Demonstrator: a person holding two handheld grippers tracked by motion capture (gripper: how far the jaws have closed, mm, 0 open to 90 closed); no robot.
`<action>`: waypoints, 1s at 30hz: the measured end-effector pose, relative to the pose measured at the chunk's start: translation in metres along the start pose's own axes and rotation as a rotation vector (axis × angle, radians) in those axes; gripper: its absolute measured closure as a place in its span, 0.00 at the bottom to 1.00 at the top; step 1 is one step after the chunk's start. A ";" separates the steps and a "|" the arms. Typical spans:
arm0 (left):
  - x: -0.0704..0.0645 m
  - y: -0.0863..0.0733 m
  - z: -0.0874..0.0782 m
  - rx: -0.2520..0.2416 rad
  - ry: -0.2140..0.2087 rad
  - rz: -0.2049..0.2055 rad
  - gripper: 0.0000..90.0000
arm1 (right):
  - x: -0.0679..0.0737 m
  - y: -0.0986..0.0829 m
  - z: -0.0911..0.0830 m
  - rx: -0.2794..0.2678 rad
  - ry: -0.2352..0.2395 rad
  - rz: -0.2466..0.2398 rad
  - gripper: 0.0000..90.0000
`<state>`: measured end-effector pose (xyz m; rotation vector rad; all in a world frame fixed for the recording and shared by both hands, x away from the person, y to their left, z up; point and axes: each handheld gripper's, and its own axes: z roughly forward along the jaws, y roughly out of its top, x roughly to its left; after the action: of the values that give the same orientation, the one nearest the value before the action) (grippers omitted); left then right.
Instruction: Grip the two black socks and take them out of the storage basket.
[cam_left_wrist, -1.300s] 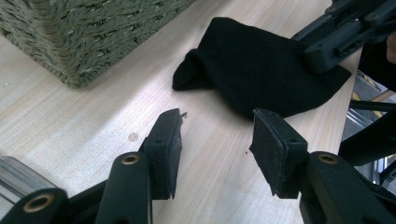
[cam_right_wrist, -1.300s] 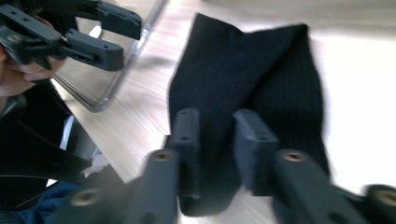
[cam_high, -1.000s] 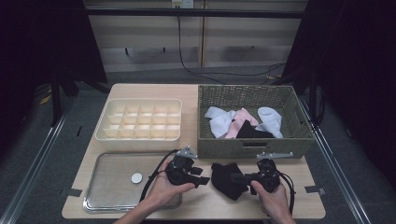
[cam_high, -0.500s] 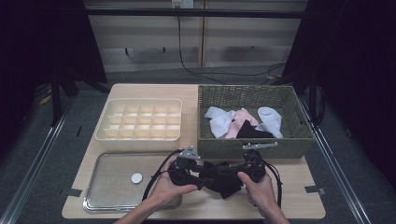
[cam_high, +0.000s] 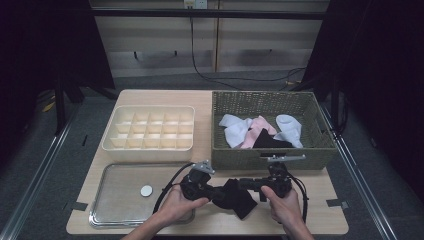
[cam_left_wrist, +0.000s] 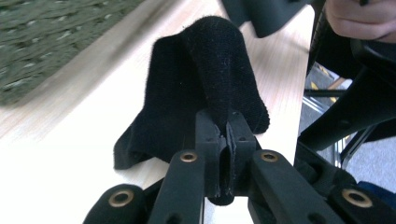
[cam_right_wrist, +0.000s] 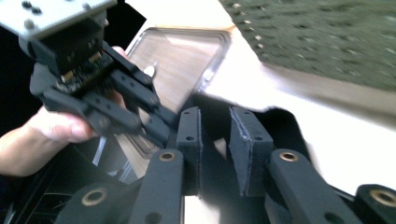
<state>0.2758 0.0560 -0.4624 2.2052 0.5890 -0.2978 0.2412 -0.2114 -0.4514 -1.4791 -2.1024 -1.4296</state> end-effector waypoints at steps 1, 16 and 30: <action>0.000 0.000 0.000 0.000 0.000 0.000 0.96 | 0.000 0.000 0.000 0.000 0.000 0.000 0.80; 0.022 0.001 -0.015 -0.043 -0.002 -0.105 0.93 | -0.021 -0.032 0.008 0.095 -0.103 0.047 0.66; 0.028 0.004 -0.021 -0.075 -0.040 -0.153 0.93 | -0.030 -0.034 0.014 0.118 -0.152 0.042 0.55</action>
<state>0.3022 0.0791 -0.4576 2.0813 0.7371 -0.3927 0.2332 -0.2200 -0.4969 -1.6214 -2.1866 -1.1908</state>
